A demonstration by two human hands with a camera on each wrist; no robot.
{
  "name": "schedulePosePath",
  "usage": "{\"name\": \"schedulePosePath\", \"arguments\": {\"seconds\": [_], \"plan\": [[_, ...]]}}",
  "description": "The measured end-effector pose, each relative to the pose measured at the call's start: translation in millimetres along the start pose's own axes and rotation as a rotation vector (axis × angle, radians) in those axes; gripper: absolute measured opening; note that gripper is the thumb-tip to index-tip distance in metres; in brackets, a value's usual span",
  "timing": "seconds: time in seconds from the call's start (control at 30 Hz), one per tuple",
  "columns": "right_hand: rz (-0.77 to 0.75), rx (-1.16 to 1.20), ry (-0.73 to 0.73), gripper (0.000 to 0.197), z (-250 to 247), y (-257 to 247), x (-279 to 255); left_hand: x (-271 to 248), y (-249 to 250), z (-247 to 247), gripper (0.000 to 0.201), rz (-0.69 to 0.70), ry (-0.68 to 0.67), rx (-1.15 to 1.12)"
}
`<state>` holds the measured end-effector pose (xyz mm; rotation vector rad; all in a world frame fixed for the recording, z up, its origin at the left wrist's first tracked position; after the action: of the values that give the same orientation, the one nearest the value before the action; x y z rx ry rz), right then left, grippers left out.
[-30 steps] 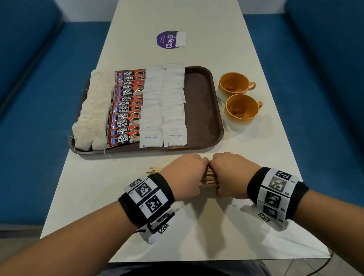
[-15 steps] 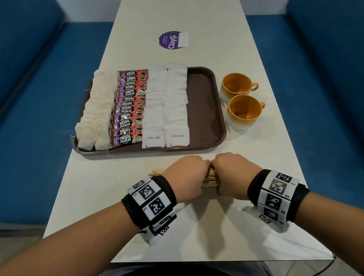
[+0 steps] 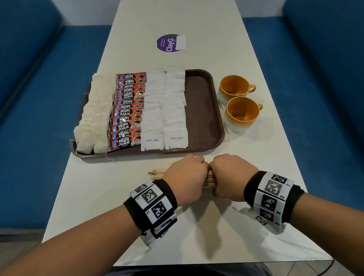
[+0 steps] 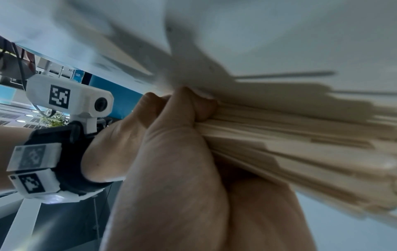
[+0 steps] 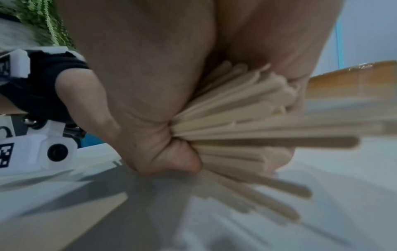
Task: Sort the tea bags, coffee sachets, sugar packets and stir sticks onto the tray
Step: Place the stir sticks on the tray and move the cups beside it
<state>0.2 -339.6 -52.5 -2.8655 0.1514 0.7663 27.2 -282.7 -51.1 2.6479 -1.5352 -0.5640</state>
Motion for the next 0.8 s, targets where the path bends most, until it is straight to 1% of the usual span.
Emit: {"name": "schedulePosePath", "arguments": {"seconds": [0.07,0.2,0.27,0.33,0.4,0.5,0.6,0.67,0.73,0.8], "plan": [[0.009,0.009,-0.002,0.022,-2,2,0,1,-3,-1,0.024,-0.021,0.0,-0.02],[0.002,0.038,-0.018,0.03,-5,3,0,2,-5,-3,0.025,-0.025,-0.013,-0.042],[0.008,0.042,-0.03,0.027,-7,3,0,3,-6,-3,0.019,-0.034,-0.019,-0.068],[0.021,0.014,-0.013,0.019,-13,3,-2,4,-9,-6,0.011,-0.052,-0.029,-0.114],[0.021,-0.055,0.036,0.015,-25,1,-5,4,-11,-12,0.014,-0.054,-0.022,-0.181],[0.013,-0.166,0.158,0.014,-54,-5,-13,2,-16,-27,0.029,-0.062,0.022,-0.267],[-0.015,-0.19,0.228,0.016,-78,-14,-21,0,-22,-45,0.035,-0.045,0.081,-0.345],[-0.051,-0.175,0.283,0.022,-96,-19,-29,-1,-25,-57,0.03,-0.024,0.117,-0.455],[-0.07,-0.17,0.35,0.024,-118,-22,-40,-2,-29,-66,0.015,-0.003,0.142,-0.59],[-0.075,-0.193,0.458,0.026,-143,-23,-53,-5,-31,-77,0.033,0.027,0.194,-0.68]]}}
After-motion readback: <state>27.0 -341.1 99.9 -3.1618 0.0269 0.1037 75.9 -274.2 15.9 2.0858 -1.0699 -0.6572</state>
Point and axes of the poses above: each hand's wrist, its own x-axis towards the middle knuckle, its own z-axis out of the palm, y = z × x, the point moved 9 cm from there along x, towards the middle knuckle, and after that the axes turned 4 degrees about -z, right-handed, at the moved point
